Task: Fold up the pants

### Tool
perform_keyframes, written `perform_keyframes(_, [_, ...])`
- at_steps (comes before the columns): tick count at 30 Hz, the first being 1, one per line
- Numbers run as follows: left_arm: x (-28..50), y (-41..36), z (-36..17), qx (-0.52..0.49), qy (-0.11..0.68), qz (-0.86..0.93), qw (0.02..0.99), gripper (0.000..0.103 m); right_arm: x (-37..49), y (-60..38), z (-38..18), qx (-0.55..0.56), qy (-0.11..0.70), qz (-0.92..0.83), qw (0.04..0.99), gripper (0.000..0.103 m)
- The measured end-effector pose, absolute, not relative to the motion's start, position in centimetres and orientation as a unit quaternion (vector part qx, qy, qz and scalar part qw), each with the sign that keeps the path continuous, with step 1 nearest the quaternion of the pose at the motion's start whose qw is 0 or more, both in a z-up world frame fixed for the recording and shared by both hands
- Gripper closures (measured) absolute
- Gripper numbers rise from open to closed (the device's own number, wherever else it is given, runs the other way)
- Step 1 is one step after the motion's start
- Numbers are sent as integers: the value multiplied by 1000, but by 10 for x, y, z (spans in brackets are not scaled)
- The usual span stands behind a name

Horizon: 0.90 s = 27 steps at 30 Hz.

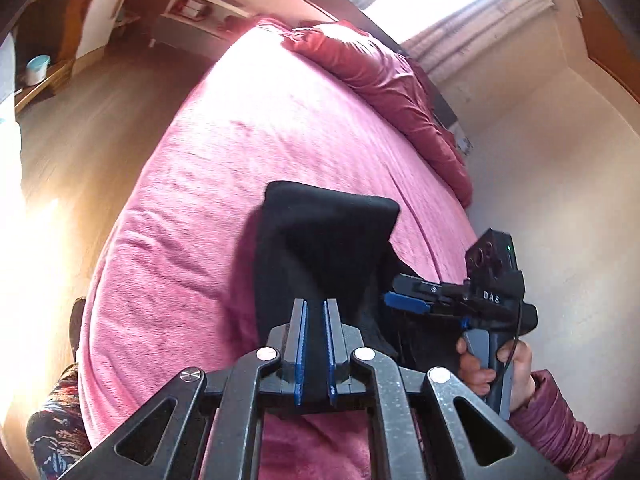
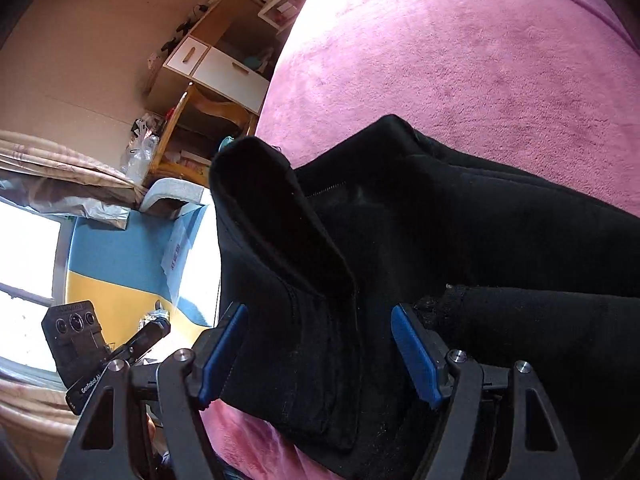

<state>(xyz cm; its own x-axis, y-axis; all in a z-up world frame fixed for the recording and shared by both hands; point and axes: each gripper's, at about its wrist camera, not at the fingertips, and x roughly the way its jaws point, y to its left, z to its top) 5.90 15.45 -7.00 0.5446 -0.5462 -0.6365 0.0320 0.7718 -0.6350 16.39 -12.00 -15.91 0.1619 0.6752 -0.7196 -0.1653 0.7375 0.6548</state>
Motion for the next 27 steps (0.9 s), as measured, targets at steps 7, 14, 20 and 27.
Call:
perform_keyframes(7, [62, 166, -88, -305, 455, -161, 821, 90, 168, -95, -174, 179, 581, 294, 737, 28])
perform_keyframes(14, [70, 169, -102, -310, 468, -155, 813, 88, 152, -68, -176, 134, 594, 360, 706, 53])
perform_keyframes(20, [69, 166, -106, -307, 477, -151, 810, 87, 157, -53, -182, 129, 591, 318, 731, 73])
perform_keyframes(27, [68, 168, -102, -307, 472, -147, 813, 87, 135, -63, -131, 130, 560, 327, 750, 90])
